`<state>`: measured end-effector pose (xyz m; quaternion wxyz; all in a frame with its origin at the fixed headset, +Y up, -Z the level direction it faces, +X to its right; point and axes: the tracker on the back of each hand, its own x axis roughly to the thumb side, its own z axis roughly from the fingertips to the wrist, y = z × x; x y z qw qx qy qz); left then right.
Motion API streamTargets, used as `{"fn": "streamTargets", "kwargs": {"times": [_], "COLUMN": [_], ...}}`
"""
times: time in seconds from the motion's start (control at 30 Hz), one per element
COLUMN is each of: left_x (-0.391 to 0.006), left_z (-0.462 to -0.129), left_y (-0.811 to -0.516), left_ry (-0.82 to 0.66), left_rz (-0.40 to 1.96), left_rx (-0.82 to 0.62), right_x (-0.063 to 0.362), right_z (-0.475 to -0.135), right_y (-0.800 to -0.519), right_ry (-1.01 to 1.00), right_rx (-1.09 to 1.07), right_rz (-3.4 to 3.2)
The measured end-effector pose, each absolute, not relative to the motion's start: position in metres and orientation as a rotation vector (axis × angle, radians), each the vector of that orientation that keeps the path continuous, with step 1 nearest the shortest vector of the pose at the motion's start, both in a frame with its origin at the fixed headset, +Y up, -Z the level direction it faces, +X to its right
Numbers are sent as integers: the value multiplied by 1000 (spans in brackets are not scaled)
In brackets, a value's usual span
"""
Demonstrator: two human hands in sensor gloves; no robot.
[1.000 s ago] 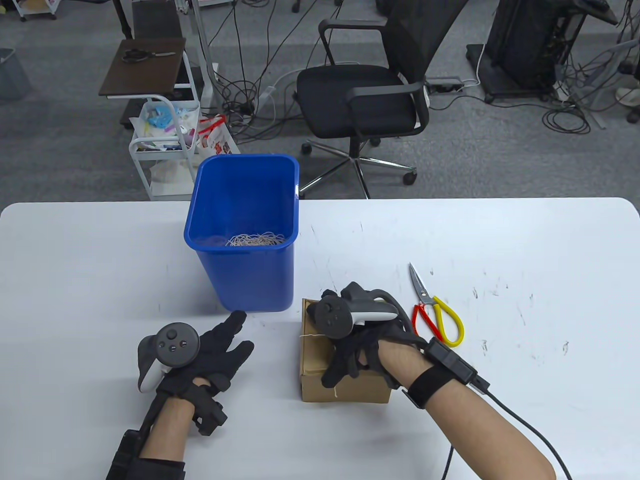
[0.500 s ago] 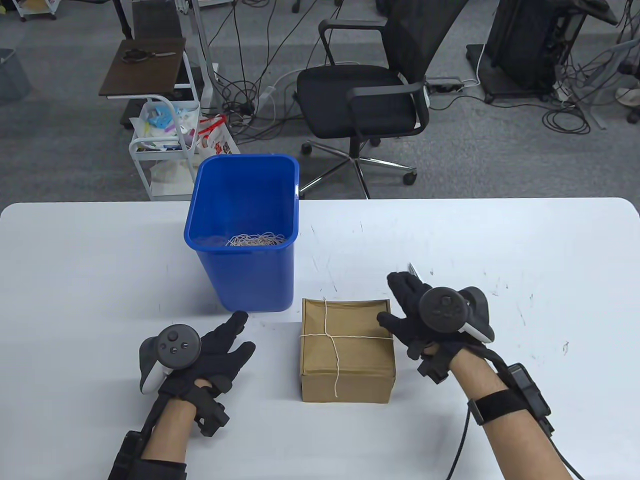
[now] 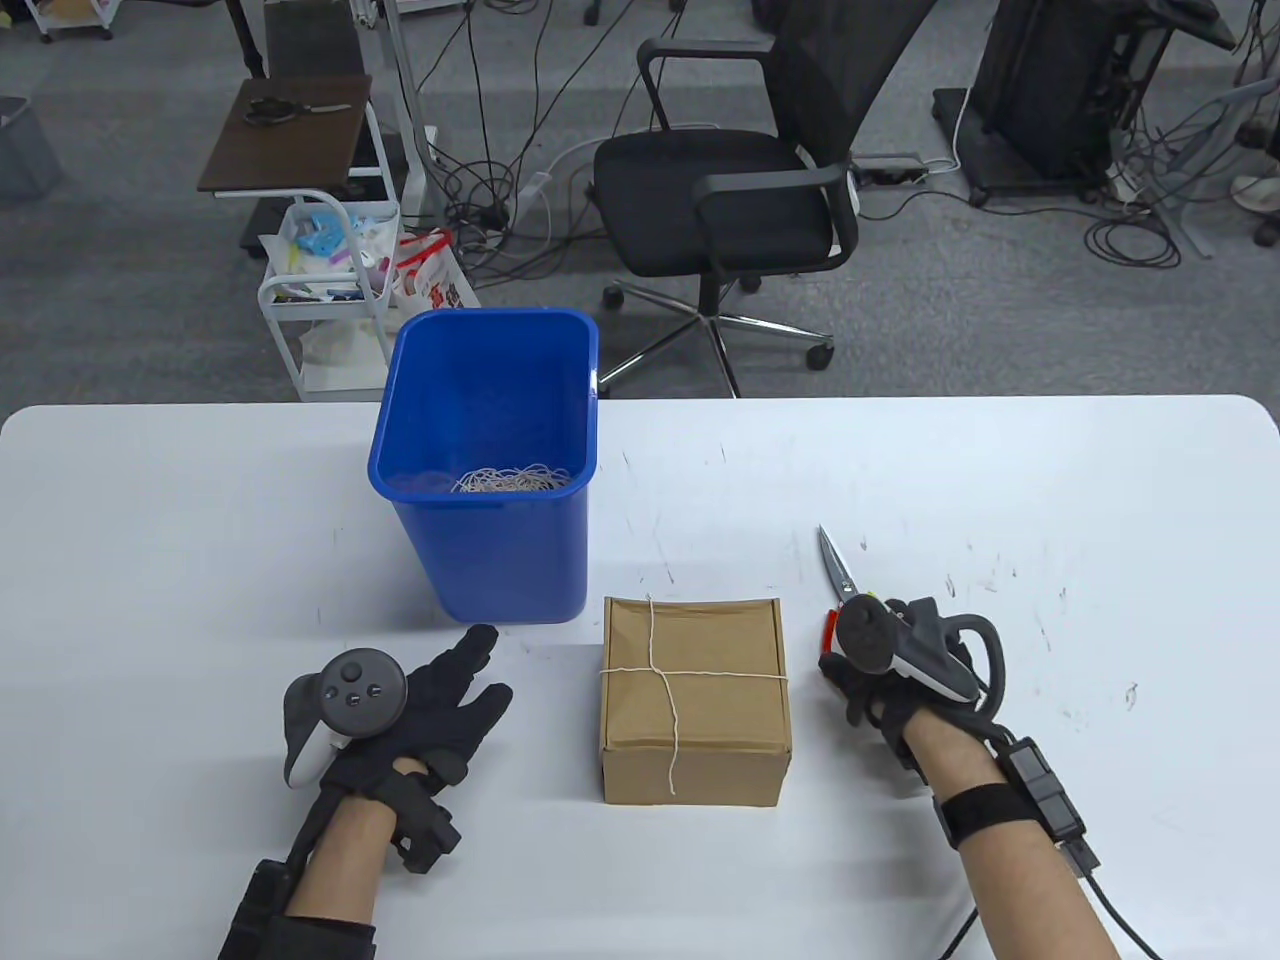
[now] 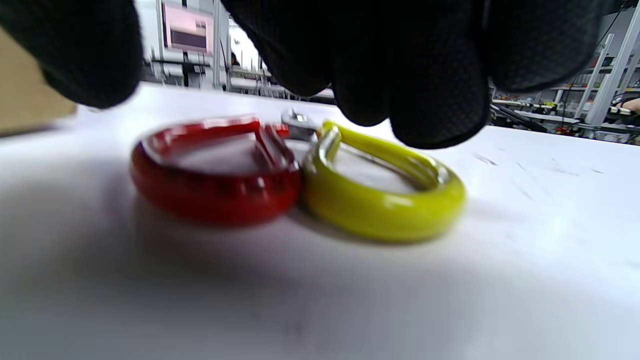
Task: Cut the packaging cotton rope with scissors
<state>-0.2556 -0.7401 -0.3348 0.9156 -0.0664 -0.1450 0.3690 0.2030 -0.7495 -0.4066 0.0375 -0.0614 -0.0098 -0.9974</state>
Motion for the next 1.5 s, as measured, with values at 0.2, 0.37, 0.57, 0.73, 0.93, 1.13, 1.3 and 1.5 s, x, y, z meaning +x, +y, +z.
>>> {"fn": "streamTargets", "kwargs": {"times": [0.2, 0.37, 0.57, 0.73, 0.93, 1.13, 1.3, 1.5], "left_x": [-255, -256, -256, -257, -257, -258, -258, -256], "left_z": [-335, -335, -334, -334, -334, -335, -336, -337], "left_y": [-741, -742, -742, -743, -743, -744, -744, -745], "left_ry": [-291, -284, -281, -274, -272, -270, -271, -281], "left_rz": [755, 756, 753, 758, 759, 761, 763, 748], "left_rx": [-141, -144, -151, -153, -160, -164, -163, -170], "right_x": [186, 181, 177, 178, 192, 208, 217, 232], "right_z": [-413, -418, -430, -434, -441, -446, -438, -420], "right_y": [-760, -760, -757, -759, -760, -762, -748, -716], "right_ry": [-185, -279, -430, -539, -523, -555, -400, -190], "right_rx": [-134, -32, 67, 146, 202, 307, 284, 167], "right_rz": [-2947, -3002, -3013, -3034, -3030, -3060, -3160, -3483]}}
